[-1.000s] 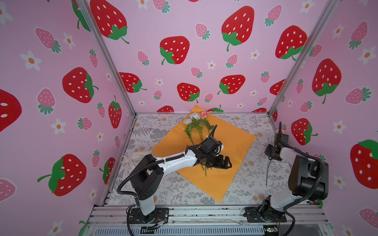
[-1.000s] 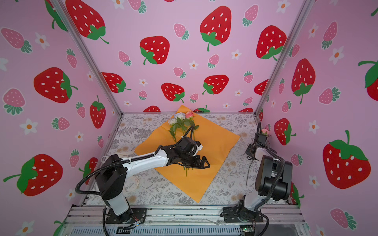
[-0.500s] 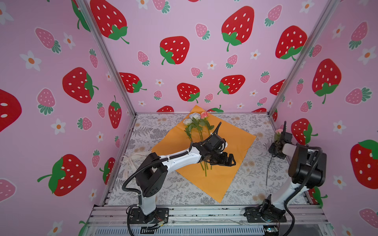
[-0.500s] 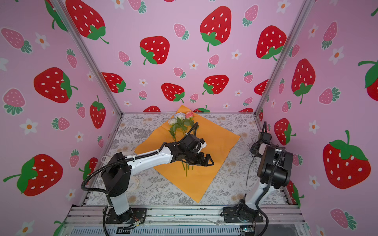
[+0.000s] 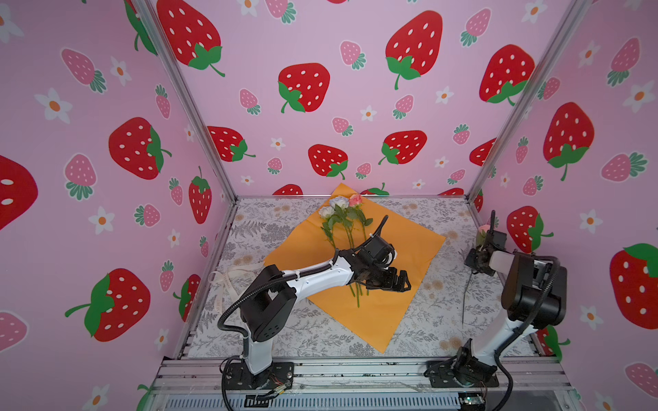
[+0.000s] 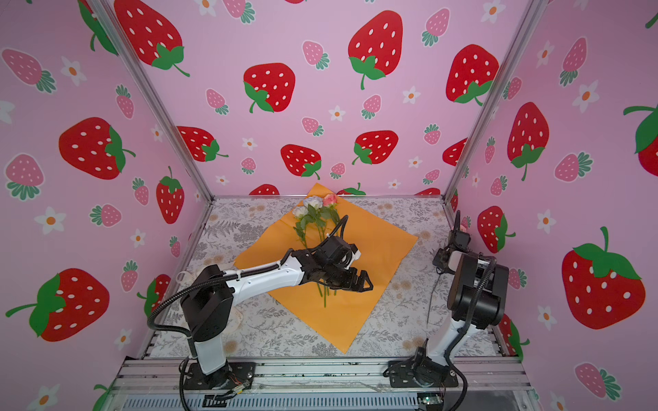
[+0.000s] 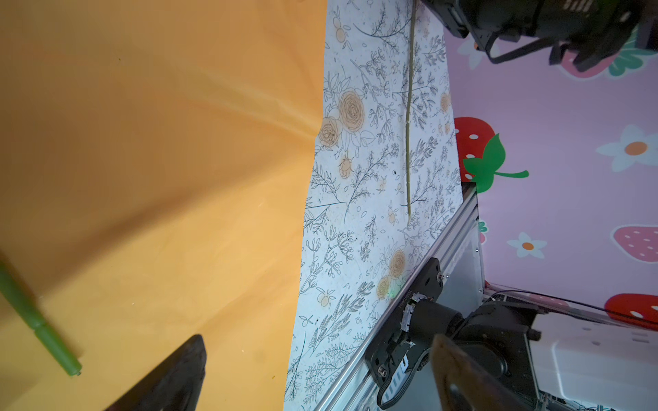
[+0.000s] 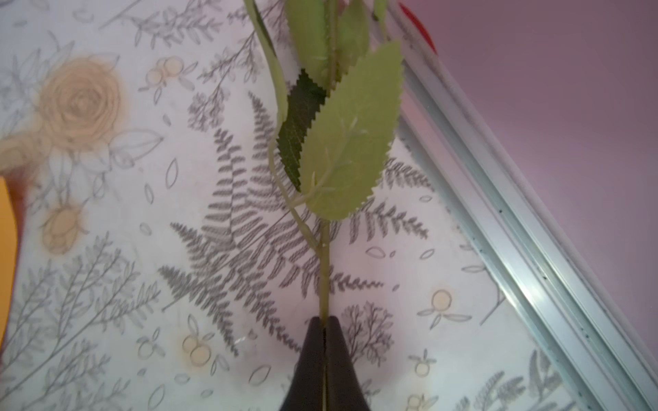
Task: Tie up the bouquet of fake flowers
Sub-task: 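Return the right gripper to grasp the last pink rose stem, then carry the last pink rose onto the paper and lay it with the bunch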
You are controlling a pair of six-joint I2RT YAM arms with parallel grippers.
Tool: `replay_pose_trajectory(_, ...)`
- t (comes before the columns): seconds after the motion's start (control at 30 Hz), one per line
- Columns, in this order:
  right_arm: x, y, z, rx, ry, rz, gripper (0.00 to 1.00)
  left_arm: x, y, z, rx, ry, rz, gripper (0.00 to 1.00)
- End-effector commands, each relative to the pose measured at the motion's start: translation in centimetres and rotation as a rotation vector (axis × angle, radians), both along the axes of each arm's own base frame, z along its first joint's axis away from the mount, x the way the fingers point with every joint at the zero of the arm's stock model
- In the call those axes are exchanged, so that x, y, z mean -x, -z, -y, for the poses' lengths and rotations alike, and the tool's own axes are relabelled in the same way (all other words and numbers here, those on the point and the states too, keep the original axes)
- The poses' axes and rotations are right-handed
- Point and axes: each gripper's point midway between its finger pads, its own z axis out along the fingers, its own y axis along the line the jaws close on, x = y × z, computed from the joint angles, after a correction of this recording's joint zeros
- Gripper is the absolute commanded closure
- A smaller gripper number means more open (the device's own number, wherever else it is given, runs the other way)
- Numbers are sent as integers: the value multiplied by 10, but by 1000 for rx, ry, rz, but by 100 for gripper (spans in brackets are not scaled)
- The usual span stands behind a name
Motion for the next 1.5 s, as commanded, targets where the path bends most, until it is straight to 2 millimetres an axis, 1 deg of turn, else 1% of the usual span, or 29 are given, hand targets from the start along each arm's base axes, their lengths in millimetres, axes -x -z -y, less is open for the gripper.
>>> replay_pose_trajectory(0.0,39,20,-41,-22,-102,-135,99,3,-15,-4,27,-13,22,1)
replay_pose_trajectory(0.2,68,16,-78,-13,-193,-154,100,9,-12,-12,39,-12,30,1)
replay_pose_trajectory(0.27,76,14,-85,-13,-211,-161,100,12,-12,-15,49,-12,34,1)
replay_pose_trajectory(0.33,77,9,-89,-28,-222,-154,99,15,-11,-19,53,-12,38,1)
replay_pose_trajectory(0.4,72,4,-84,-12,-200,-145,94,16,-11,-23,50,-13,45,1)
replay_pose_trajectory(0.47,62,1,-81,-2,-210,-153,86,17,-12,-26,49,-13,52,1)
replay_pose_trajectory(0.53,50,1,-76,2,-210,-174,80,18,-14,-28,53,-12,62,1)
replay_pose_trajectory(0.6,40,5,-69,-2,-200,-198,75,18,-13,-29,54,-7,71,1)
replay_pose_trajectory(0.67,31,11,-67,-16,-209,-226,71,16,-12,-29,48,-3,73,1)
replay_pose_trajectory(0.7,31,16,-64,-12,-206,-262,70,15,-11,-28,46,-1,70,1)
replay_pose_trajectory(0.77,23,20,-61,-2,-206,-283,68,14,-10,-28,46,0,71,1)
replay_pose_trajectory(0.93,4,30,-65,-14,-251,-304,67,7,-5,-29,50,4,52,1)
replay_pose_trajectory(1.0,1,35,-64,-9,-261,-321,70,4,-2,-31,49,2,43,1)
replay_pose_trajectory(1.07,1,35,-62,7,-260,-326,78,0,-1,-34,50,-4,36,1)
replay_pose_trajectory(1.13,1,28,-59,35,-250,-313,85,-4,-1,-37,51,-10,33,1)
replay_pose_trajectory(1.17,-1,21,-58,47,-244,-297,89,-5,0,-39,50,-15,31,1)
replay_pose_trajectory(1.23,-5,2,-57,56,-228,-243,93,-8,-1,-41,51,-22,33,1)
replay_pose_trajectory(1.33,-14,-37,-63,37,-217,-123,95,-13,0,-49,35,-61,52,1)
replay_pose_trajectory(1.4,-21,-65,-73,10,-239,-39,95,-16,-1,-54,40,-90,59,1)
replay_pose_trajectory(1.47,-25,-92,-89,-17,-275,35,95,-19,-3,-59,56,-115,60,1)
